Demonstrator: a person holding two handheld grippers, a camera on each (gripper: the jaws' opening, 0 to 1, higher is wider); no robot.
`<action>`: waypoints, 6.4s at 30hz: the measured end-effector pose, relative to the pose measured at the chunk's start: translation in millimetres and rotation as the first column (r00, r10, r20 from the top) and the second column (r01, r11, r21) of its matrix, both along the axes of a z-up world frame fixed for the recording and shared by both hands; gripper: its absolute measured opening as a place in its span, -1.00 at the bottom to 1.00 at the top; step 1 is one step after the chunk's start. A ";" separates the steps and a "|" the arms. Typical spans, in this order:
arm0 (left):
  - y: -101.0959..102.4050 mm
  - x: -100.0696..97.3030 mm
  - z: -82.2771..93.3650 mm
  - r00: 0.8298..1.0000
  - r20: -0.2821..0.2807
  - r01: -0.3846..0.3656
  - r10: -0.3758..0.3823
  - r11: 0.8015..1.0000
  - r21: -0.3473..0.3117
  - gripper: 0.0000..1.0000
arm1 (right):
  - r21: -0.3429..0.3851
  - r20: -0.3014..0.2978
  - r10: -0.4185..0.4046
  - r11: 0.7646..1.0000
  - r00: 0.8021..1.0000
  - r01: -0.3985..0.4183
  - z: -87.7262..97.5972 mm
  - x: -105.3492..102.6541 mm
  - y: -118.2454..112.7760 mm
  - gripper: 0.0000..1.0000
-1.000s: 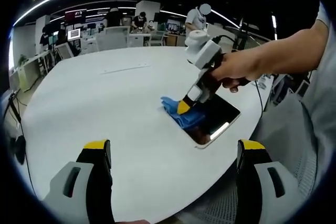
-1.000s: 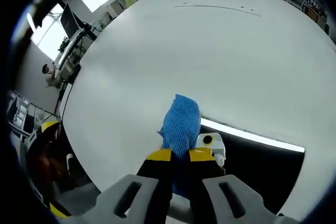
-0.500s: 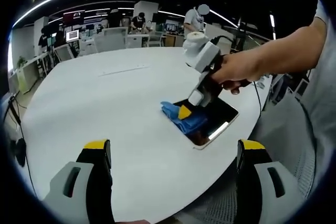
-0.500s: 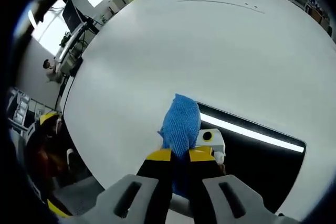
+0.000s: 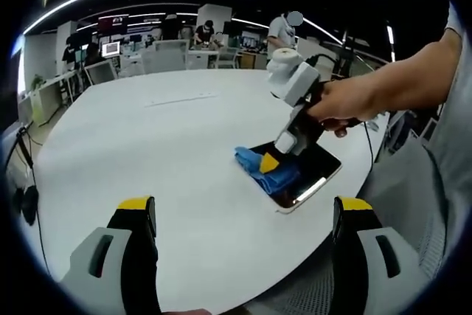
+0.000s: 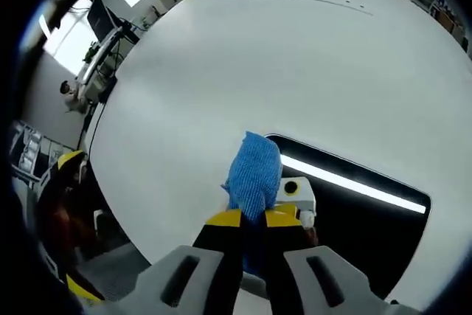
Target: Wipe the mirror surface with the cleaning cloth until all visible marks leave the cleaned area.
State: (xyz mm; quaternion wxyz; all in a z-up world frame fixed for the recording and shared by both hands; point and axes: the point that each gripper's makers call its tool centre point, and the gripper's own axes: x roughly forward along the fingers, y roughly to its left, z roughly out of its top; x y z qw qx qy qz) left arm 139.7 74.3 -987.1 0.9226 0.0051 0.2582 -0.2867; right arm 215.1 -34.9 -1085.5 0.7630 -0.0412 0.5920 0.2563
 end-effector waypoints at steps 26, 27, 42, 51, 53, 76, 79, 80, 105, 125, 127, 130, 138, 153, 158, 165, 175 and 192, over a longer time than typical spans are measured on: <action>-8.1 -4.0 1.8 1.000 0.001 0.008 -0.008 1.000 0.013 0.98 | 0.042 -0.005 -0.006 0.999 1.000 0.006 0.6 0.2 -24.4 -0.94; -8.6 -3.8 1.7 1.000 0.001 0.009 -0.009 1.000 0.015 0.98 | 0.043 -0.005 -0.007 0.999 1.000 0.007 0.5 0.3 -26.1 -0.94; -19.0 -1.3 1.2 1.000 0.002 0.028 -0.028 1.000 0.009 0.98 | 0.059 -0.002 -0.042 0.997 0.999 0.042 -1.4 1.3 -53.2 -0.94; -24.5 -0.7 1.3 0.999 0.002 0.045 -0.045 0.999 0.003 0.98 | 0.061 -0.002 -0.057 0.996 0.998 0.057 -4.8 5.6 -65.8 -0.94; -25.7 -1.2 0.8 0.999 0.001 0.048 -0.048 0.999 0.004 0.98 | 0.063 -0.004 -0.062 0.996 0.998 0.062 -4.4 5.6 -69.4 -0.94; -31.6 -4.5 -5.2 0.997 -0.011 0.071 -0.071 0.997 0.003 0.98 | 0.052 -0.001 -0.092 0.994 0.996 0.092 -2.7 4.6 -111.9 -0.94; -32.5 -5.2 -6.7 0.997 -0.012 0.071 -0.071 0.997 0.003 0.98 | 0.051 -0.004 -0.105 0.993 0.994 0.105 -2.4 4.8 -118.3 -0.94; -33.2 -5.6 -6.9 0.997 -0.012 0.071 -0.071 0.998 0.002 0.98 | 0.050 -0.004 -0.109 0.993 0.994 0.109 -2.3 4.8 -119.8 -0.94; -37.7 -10.0 -17.6 0.999 -0.024 0.034 -0.034 0.999 -0.016 0.96 | 0.021 0.003 -0.162 0.987 0.987 0.161 -1.6 2.1 -160.6 -0.94; -43.9 -12.0 -22.4 0.998 -0.028 0.055 -0.054 0.998 0.028 0.98 | -0.037 0.015 -0.216 0.976 0.976 0.217 -2.8 5.4 -194.3 -0.94; -42.5 -11.3 -23.8 0.999 -0.032 0.044 -0.043 0.999 0.024 0.97 | -0.034 0.014 -0.222 0.974 0.975 0.223 -3.2 5.7 -194.5 -0.95; -42.8 -14.1 -26.8 0.998 -0.045 0.045 -0.043 0.998 0.034 0.96 | -0.039 0.017 -0.222 0.974 0.975 0.222 -3.7 6.8 -194.7 -0.95; -47.3 -13.7 -32.8 0.998 -0.027 0.051 -0.049 0.996 0.071 0.96 | -0.057 0.034 -0.232 0.971 0.972 0.234 -6.4 9.0 -197.6 -0.94; -43.2 -13.3 -35.8 0.999 -0.034 0.035 -0.033 0.998 0.061 0.94 | -0.018 0.025 -0.341 0.940 0.940 0.341 -5.6 6.9 -197.7 -0.95; -42.4 -12.7 -36.5 0.999 -0.034 0.028 -0.026 0.998 0.059 0.95 | -0.027 0.030 -0.333 0.942 0.942 0.334 -5.4 -1.3 -196.5 -0.95; -43.2 -13.1 -35.5 0.999 -0.028 0.026 -0.024 0.998 0.057 0.96 | -0.026 0.029 -0.328 0.944 0.944 0.329 -3.0 -14.4 -192.6 -0.95; -45.3 -15.6 -35.1 0.999 -0.022 0.045 -0.043 0.997 0.065 0.95 | -0.028 0.027 -0.344 0.938 0.939 0.345 -4.1 -28.0 -191.9 -0.94; -44.9 -16.8 -35.1 0.999 -0.021 0.046 -0.045 0.998 0.052 0.97 | -0.045 0.027 -0.354 0.934 0.935 0.355 -4.4 -41.7 -190.1 -0.93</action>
